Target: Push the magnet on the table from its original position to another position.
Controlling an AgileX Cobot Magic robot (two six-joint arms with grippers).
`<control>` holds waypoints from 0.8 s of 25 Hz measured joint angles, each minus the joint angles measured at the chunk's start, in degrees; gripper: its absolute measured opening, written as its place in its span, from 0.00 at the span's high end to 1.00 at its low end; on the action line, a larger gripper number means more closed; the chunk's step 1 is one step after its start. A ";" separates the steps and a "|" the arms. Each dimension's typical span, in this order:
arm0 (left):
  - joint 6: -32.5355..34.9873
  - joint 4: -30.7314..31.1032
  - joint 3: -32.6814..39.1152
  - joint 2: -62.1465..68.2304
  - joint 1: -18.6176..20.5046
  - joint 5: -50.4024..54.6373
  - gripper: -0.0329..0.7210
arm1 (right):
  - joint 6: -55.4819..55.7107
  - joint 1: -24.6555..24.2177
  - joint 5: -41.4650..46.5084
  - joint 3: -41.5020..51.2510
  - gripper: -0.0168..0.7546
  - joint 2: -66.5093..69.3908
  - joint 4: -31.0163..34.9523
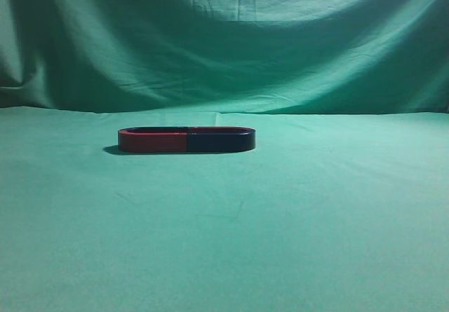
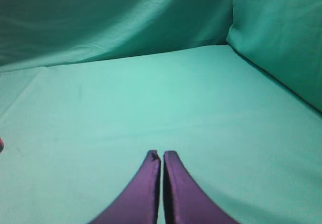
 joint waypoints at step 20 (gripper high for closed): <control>0.00 0.00 0.00 0.00 0.00 0.00 0.46 | 0.00 0.00 7.58 0.09 0.98 0.00 2.61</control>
